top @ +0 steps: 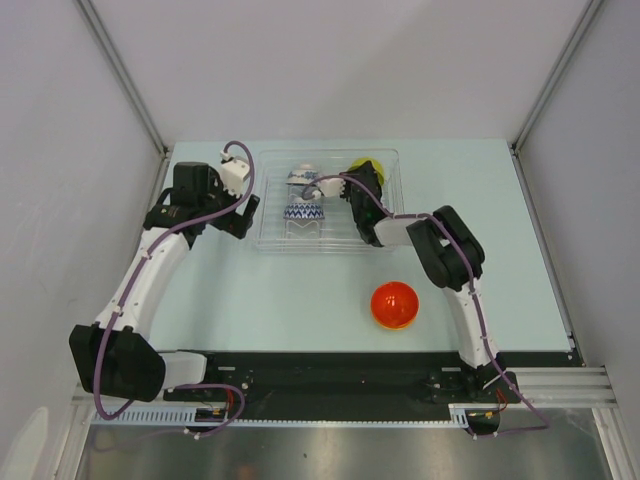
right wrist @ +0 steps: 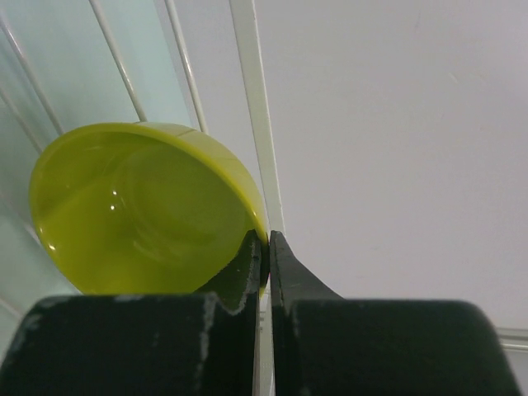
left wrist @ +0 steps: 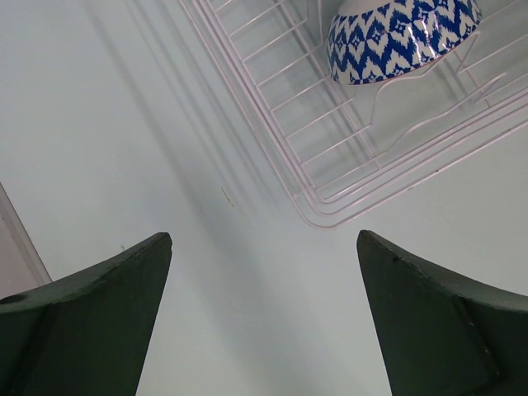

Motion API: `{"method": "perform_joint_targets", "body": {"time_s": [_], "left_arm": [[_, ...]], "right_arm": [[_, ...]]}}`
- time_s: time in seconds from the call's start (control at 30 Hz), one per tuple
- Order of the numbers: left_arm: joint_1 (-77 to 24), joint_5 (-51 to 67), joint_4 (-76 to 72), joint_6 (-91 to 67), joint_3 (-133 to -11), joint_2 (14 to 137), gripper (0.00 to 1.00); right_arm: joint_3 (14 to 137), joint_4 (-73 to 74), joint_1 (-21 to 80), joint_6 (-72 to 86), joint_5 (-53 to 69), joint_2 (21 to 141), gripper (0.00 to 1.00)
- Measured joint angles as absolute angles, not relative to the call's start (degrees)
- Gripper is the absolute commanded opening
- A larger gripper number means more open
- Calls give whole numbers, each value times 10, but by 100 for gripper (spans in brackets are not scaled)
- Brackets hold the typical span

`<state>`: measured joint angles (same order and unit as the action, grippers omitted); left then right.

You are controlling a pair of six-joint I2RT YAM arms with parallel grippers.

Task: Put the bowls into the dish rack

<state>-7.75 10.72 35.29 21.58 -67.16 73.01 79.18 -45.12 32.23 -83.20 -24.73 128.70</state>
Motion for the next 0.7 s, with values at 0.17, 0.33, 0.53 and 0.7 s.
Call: {"method": "perform_joint_targets", "body": {"time_s": [0.17,0.33,0.53,0.7], "left_arm": [[-77,107,353,216,-670,730,100],[-77,107,353,217,-670,730,100],[-77,107,353,217,-670,730,100],[-77,107,351,217,-669,729,100]], "right_arm": [[792,-474,326,-844,-249,1299,0],[792,-484,329,-848,-251,1304,0],[785,-480,335,-849,-251,1304,0],[787,-445,337,-834,-248,1299,8]]}}
